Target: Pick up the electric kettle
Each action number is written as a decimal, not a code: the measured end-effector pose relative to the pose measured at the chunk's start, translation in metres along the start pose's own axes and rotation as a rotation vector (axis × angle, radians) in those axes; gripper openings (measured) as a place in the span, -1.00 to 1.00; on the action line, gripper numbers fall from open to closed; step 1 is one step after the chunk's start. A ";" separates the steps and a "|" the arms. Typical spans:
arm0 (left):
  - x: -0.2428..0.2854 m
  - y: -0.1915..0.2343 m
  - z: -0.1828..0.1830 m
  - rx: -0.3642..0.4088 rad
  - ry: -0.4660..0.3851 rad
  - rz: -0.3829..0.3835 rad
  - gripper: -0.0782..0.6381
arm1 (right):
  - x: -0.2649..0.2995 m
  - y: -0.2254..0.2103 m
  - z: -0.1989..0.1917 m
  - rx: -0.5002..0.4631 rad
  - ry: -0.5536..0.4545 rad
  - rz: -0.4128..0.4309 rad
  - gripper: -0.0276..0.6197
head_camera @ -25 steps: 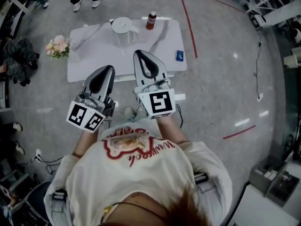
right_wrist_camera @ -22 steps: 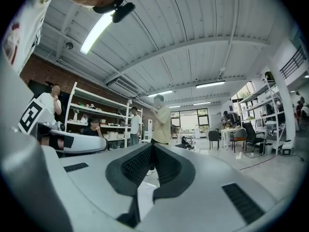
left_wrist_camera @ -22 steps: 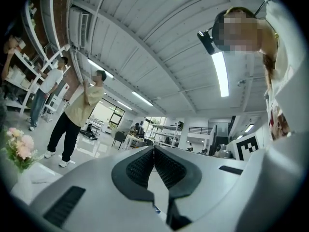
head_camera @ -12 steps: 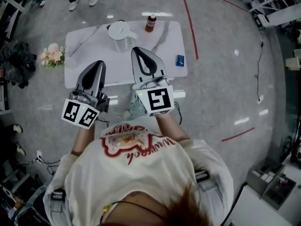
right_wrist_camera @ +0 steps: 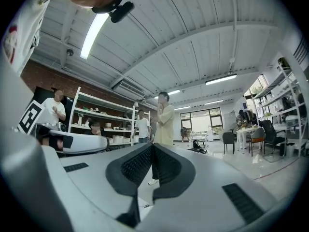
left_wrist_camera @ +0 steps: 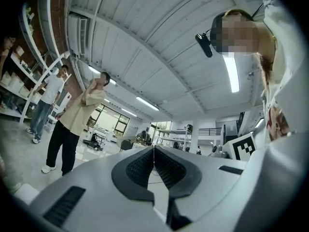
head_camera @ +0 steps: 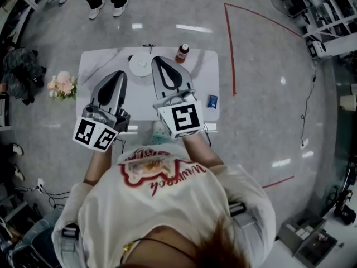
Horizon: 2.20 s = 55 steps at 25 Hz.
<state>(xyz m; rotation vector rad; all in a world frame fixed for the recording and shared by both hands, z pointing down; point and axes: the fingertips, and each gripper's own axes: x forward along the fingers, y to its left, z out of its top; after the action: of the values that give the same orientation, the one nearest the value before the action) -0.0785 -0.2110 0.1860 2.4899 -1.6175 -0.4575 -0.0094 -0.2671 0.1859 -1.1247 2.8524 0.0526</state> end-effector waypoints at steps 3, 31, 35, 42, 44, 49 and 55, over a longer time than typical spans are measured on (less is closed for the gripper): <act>0.015 0.007 -0.002 0.000 0.004 0.016 -0.75 | 0.014 -0.012 -0.006 0.037 0.018 0.009 -0.87; 0.010 0.097 -0.125 -0.102 0.133 -0.050 -0.75 | 0.051 -0.003 -0.158 0.087 0.173 -0.128 -0.87; 0.009 0.104 -0.157 -0.115 0.161 -0.057 -0.75 | 0.050 -0.006 -0.189 0.106 0.197 -0.155 -0.87; 0.006 0.119 -0.213 -0.151 0.191 -0.060 -0.75 | 0.047 -0.013 -0.239 0.158 0.222 -0.207 -0.87; 0.005 0.123 -0.229 -0.156 0.203 -0.063 -0.75 | 0.045 -0.012 -0.257 0.161 0.239 -0.212 -0.87; 0.002 0.124 -0.272 -0.142 0.241 -0.079 -0.75 | 0.035 -0.011 -0.300 0.184 0.284 -0.230 -0.87; -0.008 0.129 -0.302 -0.176 0.256 -0.062 -0.75 | 0.029 -0.009 -0.332 0.193 0.306 -0.246 -0.87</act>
<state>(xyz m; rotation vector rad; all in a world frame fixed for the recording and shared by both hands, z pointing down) -0.0952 -0.2716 0.5082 2.3616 -1.3465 -0.2621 -0.0433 -0.3136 0.5141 -1.5439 2.8573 -0.4351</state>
